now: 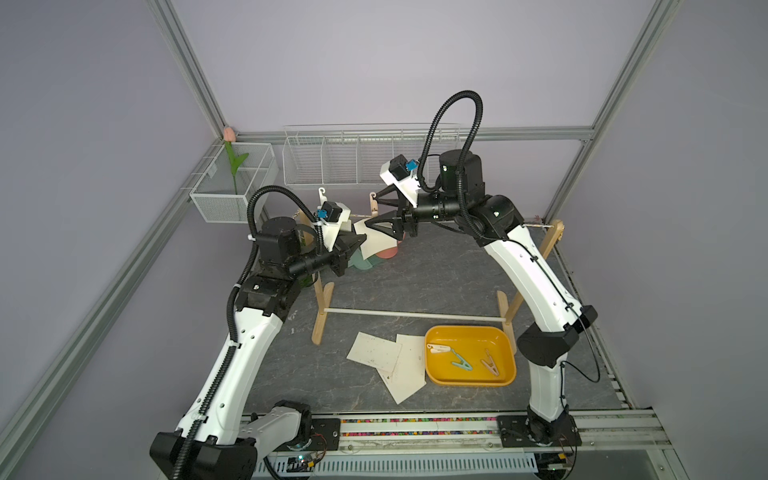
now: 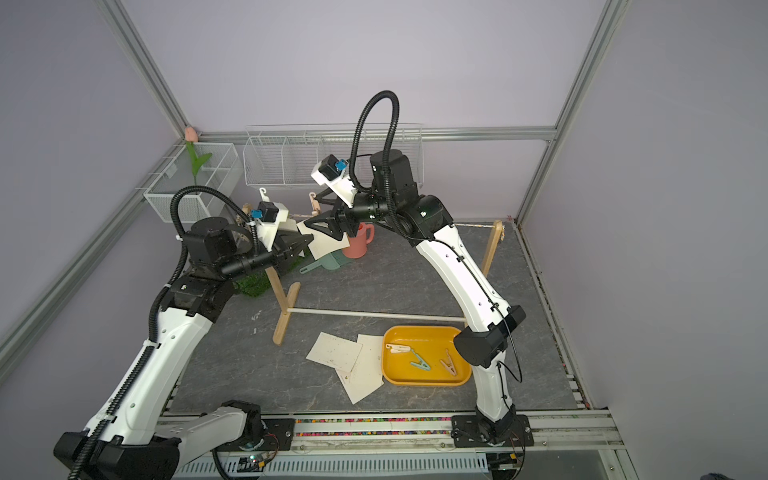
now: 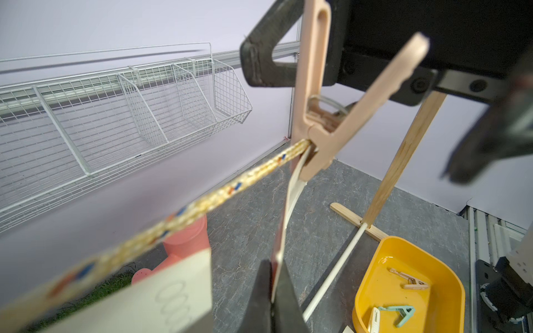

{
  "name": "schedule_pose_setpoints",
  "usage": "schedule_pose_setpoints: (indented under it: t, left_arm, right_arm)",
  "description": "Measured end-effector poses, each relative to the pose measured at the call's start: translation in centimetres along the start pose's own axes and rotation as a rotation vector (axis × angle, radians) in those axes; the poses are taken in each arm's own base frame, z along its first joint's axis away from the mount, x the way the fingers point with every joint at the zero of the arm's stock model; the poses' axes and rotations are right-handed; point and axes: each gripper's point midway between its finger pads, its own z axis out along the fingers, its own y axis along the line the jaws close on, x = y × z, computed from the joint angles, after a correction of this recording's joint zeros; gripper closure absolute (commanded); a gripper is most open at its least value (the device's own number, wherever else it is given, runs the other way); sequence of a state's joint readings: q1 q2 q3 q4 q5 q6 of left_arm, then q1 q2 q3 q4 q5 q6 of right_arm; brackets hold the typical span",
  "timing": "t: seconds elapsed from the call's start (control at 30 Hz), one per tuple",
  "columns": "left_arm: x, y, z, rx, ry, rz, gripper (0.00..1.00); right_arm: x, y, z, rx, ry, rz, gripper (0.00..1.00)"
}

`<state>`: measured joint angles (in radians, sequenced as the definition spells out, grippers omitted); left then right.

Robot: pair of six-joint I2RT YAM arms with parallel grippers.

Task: Remove the postcards from the strings
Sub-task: Remove the clamp from the clothesline, then place the clamp in the storage box.

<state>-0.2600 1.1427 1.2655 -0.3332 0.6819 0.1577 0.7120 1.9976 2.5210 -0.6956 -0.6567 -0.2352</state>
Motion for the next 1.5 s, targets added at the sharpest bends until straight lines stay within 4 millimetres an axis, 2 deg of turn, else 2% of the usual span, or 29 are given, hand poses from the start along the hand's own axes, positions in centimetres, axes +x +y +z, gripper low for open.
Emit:
schedule_pose_setpoints:
  t: [0.13, 0.2, 0.27, 0.43, 0.63, 0.83, 1.13, 1.23, 1.37, 1.5]
  left_arm:
    - [0.1, 0.0, 0.0, 0.0, 0.002, -0.009, 0.99]
    - [0.1, 0.0, 0.0, 0.0, 0.002, -0.01, 0.99]
    - [0.1, 0.0, 0.0, 0.0, 0.002, -0.017, 0.99]
    - [0.2, -0.1, 0.0, 0.001, 0.001, -0.03, 0.99]
    - [0.5, -0.7, -0.4, 0.016, -0.003, -0.055, 1.0]
    - [1.8, -1.8, -0.9, 0.048, 0.008, -0.091, 1.0]
    - [3.4, -3.6, -2.7, 0.058, 0.016, -0.142, 1.0]
    - [3.4, -4.5, -3.6, 0.062, 0.018, -0.162, 1.0]
    - [2.7, -5.9, -5.2, 0.064, 0.0, -0.184, 1.0]
    - [2.7, -7.3, -6.7, 0.062, -0.011, -0.232, 1.0]
  right_arm:
    - [-0.2, 0.1, 0.2, 0.007, -0.003, -0.026, 0.55]
    - [-0.3, 0.2, 0.3, 0.01, -0.006, -0.035, 0.58]
    - [-0.4, 0.2, 0.4, 0.015, -0.007, -0.047, 0.67]
    - [-0.8, -0.1, 0.4, 0.031, -0.021, -0.067, 0.8]
    - [-1.4, -0.4, 0.5, 0.048, -0.044, -0.085, 0.79]
    - [-2.7, -0.5, -0.2, 0.088, -0.074, -0.113, 0.77]
    - [-7.1, 0.5, -3.9, 0.173, -0.156, -0.18, 0.75]
    - [-7.8, 1.3, -5.3, 0.187, -0.165, -0.185, 0.74]
    - [-6.6, 3.0, -7.2, 0.192, -0.13, -0.154, 0.72]
    - [-3.1, 5.0, -9.2, 0.202, -0.062, -0.086, 0.71]
